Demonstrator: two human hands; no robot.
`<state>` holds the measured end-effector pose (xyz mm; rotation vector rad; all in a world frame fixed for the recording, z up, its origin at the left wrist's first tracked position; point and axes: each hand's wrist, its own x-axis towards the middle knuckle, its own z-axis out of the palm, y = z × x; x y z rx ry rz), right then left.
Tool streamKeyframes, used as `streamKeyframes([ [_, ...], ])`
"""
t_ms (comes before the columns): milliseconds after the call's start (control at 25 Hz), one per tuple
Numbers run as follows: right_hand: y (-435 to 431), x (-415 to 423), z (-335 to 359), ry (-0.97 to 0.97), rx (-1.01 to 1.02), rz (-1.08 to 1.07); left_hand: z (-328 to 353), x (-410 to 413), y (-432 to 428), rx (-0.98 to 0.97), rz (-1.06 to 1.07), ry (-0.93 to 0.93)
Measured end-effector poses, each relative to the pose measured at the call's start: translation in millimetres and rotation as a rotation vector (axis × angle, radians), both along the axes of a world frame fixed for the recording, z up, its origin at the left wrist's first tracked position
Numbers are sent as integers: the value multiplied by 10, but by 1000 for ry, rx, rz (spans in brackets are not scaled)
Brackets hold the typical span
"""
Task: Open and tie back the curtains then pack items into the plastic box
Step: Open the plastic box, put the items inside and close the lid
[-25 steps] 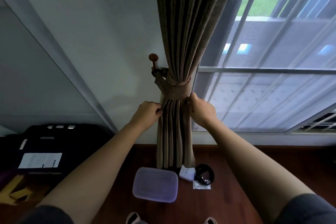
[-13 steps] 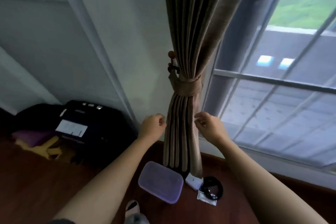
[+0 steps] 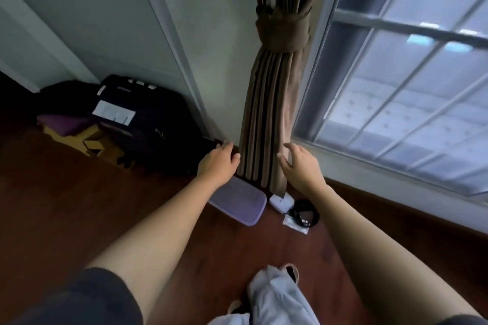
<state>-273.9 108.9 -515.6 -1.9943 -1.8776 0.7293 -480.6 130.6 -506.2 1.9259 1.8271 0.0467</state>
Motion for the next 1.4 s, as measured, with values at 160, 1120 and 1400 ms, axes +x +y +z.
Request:
streamKeyframes([
  [160,-514,-173,-732,-132,-93,-68,-779,-100,-280,-59,-71,113],
  [1120,-549,-621,-6678,477,-365,-367,-6856,-387,-407,70,42,234],
  [1400,-230,-798,-6977,548,-342,-407,-7011,-482,-291,140,-29,212],
])
